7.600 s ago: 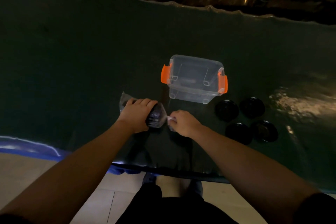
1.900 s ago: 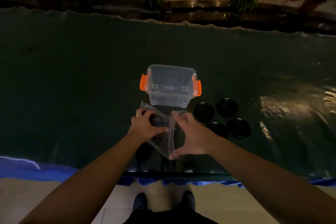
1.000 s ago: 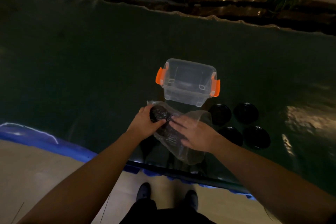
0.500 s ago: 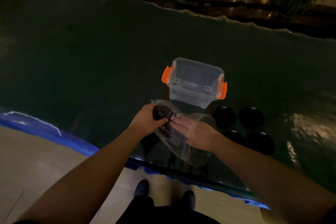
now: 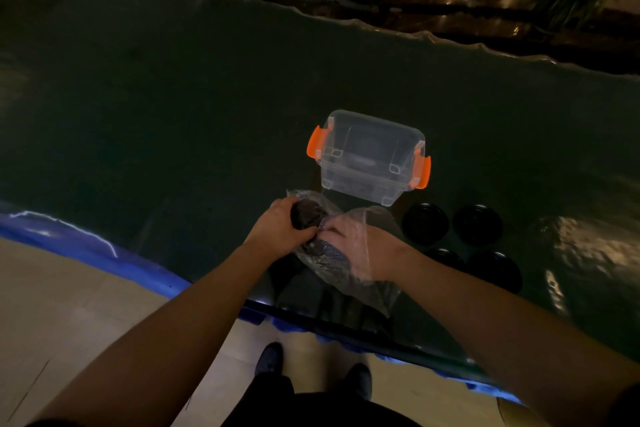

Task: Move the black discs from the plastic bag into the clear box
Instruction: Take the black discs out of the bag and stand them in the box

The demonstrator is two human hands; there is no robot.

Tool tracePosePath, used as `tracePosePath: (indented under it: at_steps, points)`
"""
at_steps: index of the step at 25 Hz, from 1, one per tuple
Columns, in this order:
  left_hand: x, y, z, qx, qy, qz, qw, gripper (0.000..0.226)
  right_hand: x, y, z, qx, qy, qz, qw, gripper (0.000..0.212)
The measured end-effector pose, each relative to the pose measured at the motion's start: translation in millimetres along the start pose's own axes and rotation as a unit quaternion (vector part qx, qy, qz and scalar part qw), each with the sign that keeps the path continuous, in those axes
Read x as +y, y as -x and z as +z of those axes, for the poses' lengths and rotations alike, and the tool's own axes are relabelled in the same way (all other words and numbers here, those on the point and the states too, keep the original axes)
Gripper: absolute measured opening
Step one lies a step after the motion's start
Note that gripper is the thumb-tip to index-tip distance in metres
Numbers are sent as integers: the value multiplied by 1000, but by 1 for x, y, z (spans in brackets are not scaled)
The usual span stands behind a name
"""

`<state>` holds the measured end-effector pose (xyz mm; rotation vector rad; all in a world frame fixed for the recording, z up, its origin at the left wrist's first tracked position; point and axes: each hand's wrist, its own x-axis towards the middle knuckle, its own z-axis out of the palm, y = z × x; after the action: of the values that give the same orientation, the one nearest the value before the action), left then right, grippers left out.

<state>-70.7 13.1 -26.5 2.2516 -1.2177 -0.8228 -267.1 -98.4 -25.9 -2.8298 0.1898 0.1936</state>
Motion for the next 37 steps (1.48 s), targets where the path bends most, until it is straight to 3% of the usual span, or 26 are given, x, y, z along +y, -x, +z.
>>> tracePosePath:
  at_steps: [4,12,20,25,29,33,37]
  points:
    - [2,2,0,3,-4,-8,1000,79,5,-2,2,-17,-37,8,999,74]
    - [10,5,3,12,-13,-34,999,84,10,8,0,-14,49,9,999,83]
    - [13,9,6,41,-9,-60,997,73,-4,61,-33,-70,4,3,998,87]
    - [13,12,3,37,-19,-66,997,68,5,101,-80,-17,-23,-32,999,77]
    - [12,15,1,30,-32,-61,997,73,24,103,-132,41,-36,-12,998,66]
    - [9,15,1,26,-44,-26,998,93,49,72,-172,59,30,4,998,68]
    - [8,4,-4,-5,-91,9,996,86,77,19,-191,13,135,5,991,75]
